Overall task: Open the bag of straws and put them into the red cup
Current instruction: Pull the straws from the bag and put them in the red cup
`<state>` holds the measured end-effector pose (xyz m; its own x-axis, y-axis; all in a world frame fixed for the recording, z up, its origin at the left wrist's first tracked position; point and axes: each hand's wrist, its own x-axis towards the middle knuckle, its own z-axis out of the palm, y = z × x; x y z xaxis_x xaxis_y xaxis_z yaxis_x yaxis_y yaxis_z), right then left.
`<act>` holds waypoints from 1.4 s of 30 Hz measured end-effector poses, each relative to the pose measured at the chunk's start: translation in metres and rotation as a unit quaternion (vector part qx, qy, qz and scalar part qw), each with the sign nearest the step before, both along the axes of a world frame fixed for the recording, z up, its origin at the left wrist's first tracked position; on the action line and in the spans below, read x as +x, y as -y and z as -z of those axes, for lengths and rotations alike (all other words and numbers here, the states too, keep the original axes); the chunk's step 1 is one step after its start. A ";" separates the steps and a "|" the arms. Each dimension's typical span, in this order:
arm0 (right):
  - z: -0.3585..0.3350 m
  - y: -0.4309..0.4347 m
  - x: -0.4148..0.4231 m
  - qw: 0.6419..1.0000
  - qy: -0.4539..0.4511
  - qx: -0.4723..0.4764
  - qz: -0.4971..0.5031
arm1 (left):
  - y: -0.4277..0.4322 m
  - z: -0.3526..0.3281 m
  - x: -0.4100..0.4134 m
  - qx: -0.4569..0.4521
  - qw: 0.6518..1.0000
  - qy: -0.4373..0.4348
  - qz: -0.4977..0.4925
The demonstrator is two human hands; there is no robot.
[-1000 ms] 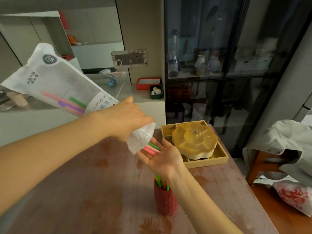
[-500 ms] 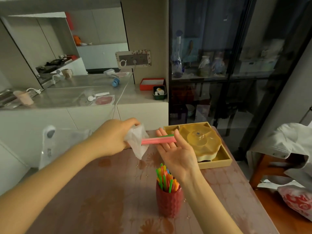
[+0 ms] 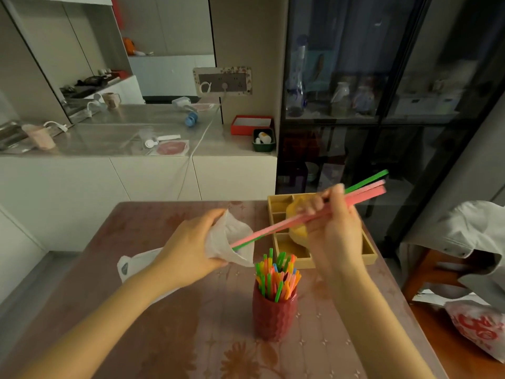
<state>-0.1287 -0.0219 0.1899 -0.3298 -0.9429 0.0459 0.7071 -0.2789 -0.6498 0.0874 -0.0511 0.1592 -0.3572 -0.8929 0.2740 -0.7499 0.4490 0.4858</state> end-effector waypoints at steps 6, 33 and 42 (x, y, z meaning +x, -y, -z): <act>-0.029 0.002 -0.038 0.996 0.027 -0.011 0.083 | 0.002 0.025 0.016 -0.014 0.998 0.058 -0.006; -0.038 0.006 0.011 0.946 -0.314 -0.078 0.015 | 0.036 0.042 0.016 -0.046 0.996 0.080 -0.001; -0.015 0.020 0.023 0.931 -0.361 -0.016 -0.054 | 0.037 0.042 0.016 -0.049 0.996 0.070 -0.003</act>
<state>-0.1059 -0.0421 0.2047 -0.1054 -0.9631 0.2475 0.1143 -0.2590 -0.9591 0.1030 -0.0882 0.1177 -0.3923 -0.8668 0.3077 -0.8102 0.4840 0.3306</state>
